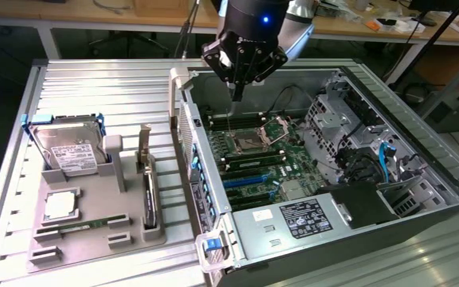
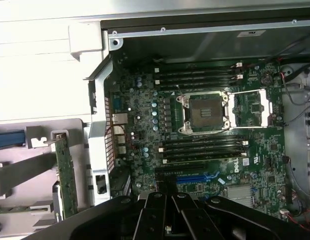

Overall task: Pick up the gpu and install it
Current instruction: 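Reach for the gpu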

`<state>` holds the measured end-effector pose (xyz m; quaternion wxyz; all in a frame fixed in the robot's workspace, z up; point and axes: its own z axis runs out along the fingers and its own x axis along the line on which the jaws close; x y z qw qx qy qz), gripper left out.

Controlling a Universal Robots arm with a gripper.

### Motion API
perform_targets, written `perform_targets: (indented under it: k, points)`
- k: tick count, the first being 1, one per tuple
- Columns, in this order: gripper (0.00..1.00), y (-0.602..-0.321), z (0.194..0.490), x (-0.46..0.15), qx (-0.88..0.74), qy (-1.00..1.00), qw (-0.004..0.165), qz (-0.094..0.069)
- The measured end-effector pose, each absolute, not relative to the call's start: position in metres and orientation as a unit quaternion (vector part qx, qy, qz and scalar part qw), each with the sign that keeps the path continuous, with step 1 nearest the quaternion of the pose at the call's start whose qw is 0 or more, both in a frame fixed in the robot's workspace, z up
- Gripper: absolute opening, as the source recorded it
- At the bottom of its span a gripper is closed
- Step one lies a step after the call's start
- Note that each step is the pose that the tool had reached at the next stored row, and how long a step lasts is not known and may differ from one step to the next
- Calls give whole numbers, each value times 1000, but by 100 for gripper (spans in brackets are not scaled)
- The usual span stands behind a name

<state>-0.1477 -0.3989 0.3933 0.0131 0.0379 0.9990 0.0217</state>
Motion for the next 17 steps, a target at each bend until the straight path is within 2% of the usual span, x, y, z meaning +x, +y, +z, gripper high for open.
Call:
perform_targets:
  k: [17]
  points:
    - [11, -399, 393, -159, 38, 999, 13, 22]
